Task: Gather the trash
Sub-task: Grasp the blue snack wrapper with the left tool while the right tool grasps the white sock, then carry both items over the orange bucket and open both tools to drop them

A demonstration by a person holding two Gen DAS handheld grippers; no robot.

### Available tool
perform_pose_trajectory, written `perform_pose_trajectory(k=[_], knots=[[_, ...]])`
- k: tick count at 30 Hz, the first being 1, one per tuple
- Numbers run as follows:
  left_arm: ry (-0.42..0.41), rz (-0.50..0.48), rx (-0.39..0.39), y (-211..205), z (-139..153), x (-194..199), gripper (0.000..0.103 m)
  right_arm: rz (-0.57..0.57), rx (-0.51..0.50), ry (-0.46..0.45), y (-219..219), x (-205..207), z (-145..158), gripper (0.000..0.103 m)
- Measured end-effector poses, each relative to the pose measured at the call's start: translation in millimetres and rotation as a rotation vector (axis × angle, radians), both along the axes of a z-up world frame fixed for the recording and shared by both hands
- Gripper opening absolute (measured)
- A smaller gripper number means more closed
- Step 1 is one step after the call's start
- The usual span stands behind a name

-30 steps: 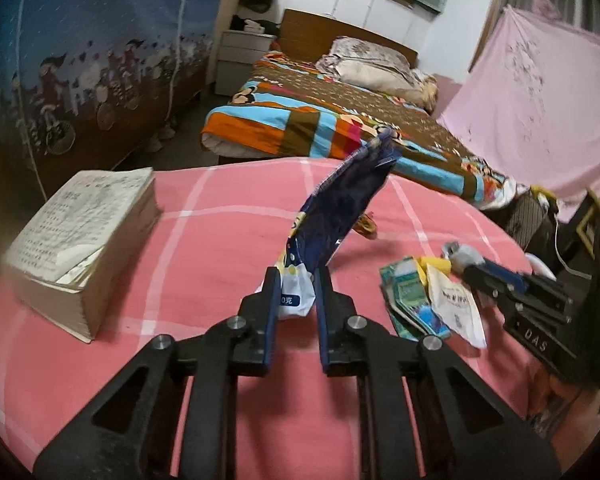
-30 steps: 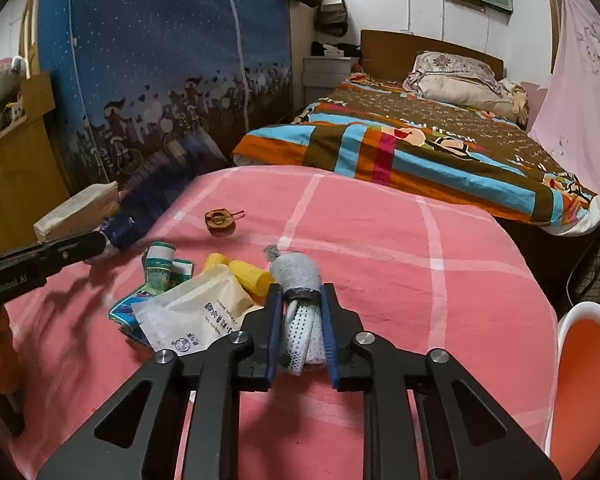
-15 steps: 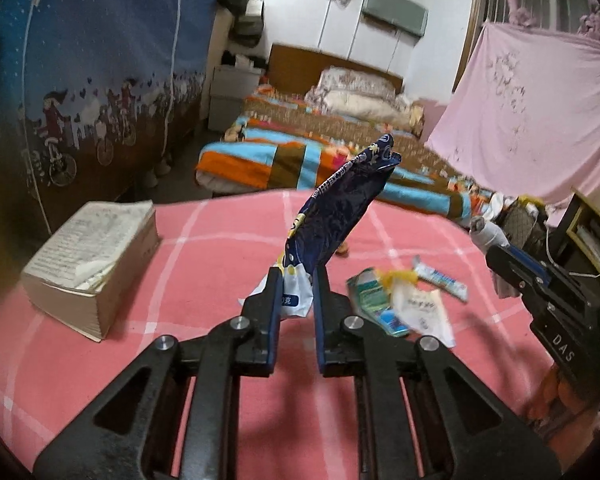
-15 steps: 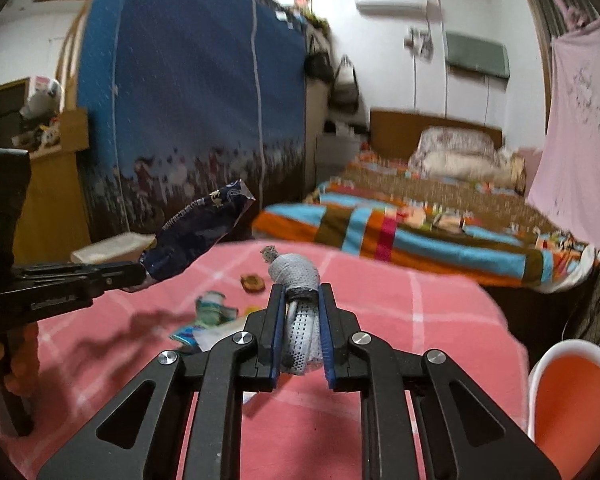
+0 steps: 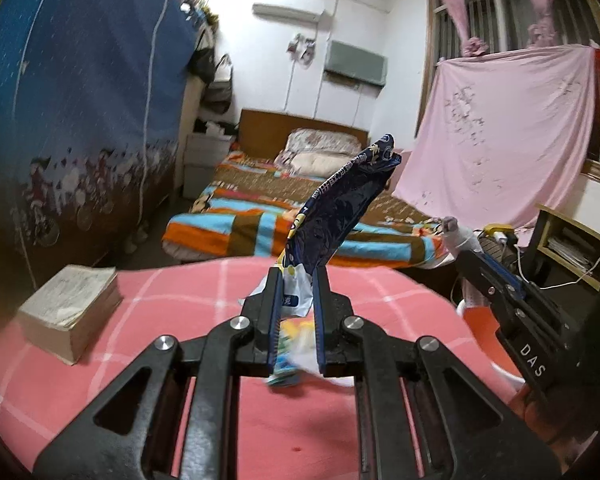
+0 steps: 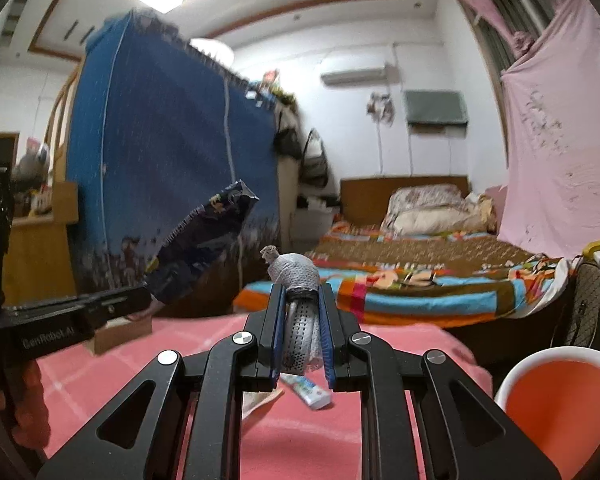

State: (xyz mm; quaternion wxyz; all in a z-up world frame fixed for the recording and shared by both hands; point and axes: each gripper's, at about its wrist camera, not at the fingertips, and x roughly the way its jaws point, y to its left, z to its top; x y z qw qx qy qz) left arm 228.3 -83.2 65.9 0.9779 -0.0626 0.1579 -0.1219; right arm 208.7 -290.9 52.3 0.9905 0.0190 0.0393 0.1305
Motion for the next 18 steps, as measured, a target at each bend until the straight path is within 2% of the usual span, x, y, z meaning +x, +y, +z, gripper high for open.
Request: perform_pose_trajectory(k=[4, 10, 18], knots=[[-0.037, -0.034, 0.019, -19, 8, -7, 0.0, -0.047, 0.021, -0.04, -10, -13, 5, 0.014], [-0.057, -0.076, 0.024, -46, 15, -9, 0.0, -0.13, -0.008, -0.095, -36, -33, 14, 0.014], [-0.071, -0.167, 0.054, -97, 19, -10, 0.0, -0.295, 0.012, -0.068, -87, -40, 12, 0.014]])
